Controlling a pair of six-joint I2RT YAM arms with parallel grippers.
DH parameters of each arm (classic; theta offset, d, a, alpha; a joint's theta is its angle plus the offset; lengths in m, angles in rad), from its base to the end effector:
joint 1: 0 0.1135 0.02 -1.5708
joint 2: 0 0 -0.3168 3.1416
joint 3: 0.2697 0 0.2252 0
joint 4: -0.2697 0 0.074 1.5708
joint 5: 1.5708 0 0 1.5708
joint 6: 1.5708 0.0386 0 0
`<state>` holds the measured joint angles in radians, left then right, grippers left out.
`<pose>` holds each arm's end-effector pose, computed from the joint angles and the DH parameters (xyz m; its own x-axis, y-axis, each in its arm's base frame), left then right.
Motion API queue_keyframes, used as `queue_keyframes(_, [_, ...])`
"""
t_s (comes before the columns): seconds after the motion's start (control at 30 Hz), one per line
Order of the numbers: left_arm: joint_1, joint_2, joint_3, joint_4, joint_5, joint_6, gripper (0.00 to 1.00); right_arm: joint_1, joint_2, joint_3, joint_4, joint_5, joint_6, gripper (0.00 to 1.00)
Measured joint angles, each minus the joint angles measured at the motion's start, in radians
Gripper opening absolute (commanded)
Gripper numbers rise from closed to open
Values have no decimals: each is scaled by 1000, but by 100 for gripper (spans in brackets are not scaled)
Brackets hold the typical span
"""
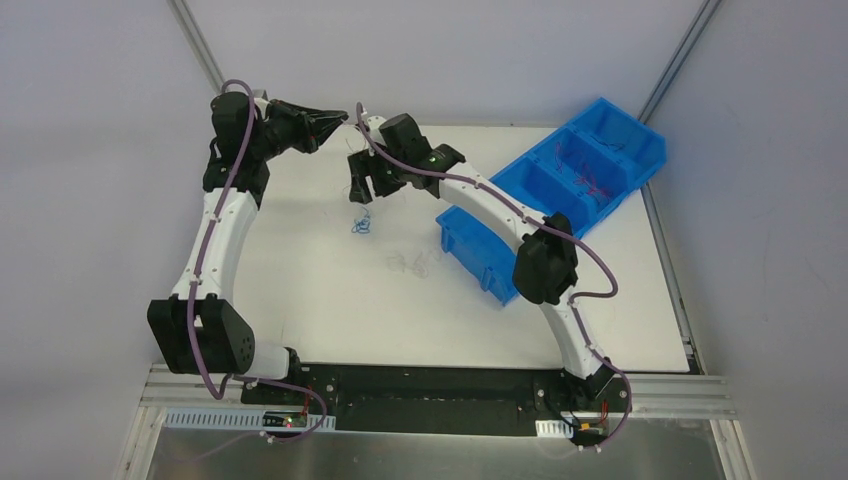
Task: Untangle the cables
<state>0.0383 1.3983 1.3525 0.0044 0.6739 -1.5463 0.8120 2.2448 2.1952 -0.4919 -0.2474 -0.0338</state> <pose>0.2900 -0.0130 0.4713 -0.5940 -0.8045 0.0013 -0.0268 0.0181 -0.9995 0.3599 0.3933 0.3528 -0.3258 -0.3912 -0.8607 -0.8595 0.5019 0.0972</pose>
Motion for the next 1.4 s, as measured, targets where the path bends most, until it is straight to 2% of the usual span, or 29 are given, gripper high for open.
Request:
queue_keyframes(0.07, [-6, -1, 3, -8, 3, -8, 0, 2, 8, 11, 20, -16, -11, 42])
queue_keyframes(0.17, [-6, -1, 14, -22, 4, -11, 0, 6, 14, 11, 43, -38, -28, 13])
queue_keyframes(0.2, [-6, -1, 19, -25, 3, -11, 0, 8, 17, 11, 45, -42, -31, 0])
queue_keyframes(0.37, [-4, 3, 66, -56, 3, -5, 0, 13, 16, -12, 59, -69, -31, 0])
queue_keyframes(0.4, [0, 6, 83, -67, 3, 7, 5, 14, 11, -29, 64, -79, -29, 0])
queue_keyframes(0.47, [11, 18, 122, -108, 3, 53, 33, 14, -14, -86, 76, -110, -16, 0])
queue_keyframes(0.53, [37, 29, 154, -165, -2, 137, 52, 14, -68, -171, 93, -146, 18, 0])
queue_keyframes(0.63, [72, 28, 142, -248, -20, 287, 68, 12, -146, -235, 98, -199, 68, 0])
queue_keyframes(0.7, [82, 16, 98, -274, -32, 397, 73, 7, -181, -233, 106, -238, 99, 0])
queue_keyframes(0.87, [79, -53, -68, -359, -10, 728, 74, -21, -197, -161, 110, -334, 165, 0])
queue_keyframes(1.03, [79, -138, -204, -380, 78, 960, 69, -65, -197, -161, 106, -395, 237, 0])
queue_keyframes(1.17, [61, -203, -287, -391, 102, 1058, 65, -92, -197, -161, 108, -429, 290, 0])
queue_keyframes(1.27, [34, -211, -294, -391, 95, 1102, 60, -99, -197, -161, 122, -452, 326, 0])
queue_keyframes(1.4, [20, -209, -294, -384, 48, 1146, 63, -94, -197, -161, 130, -476, 356, 0])
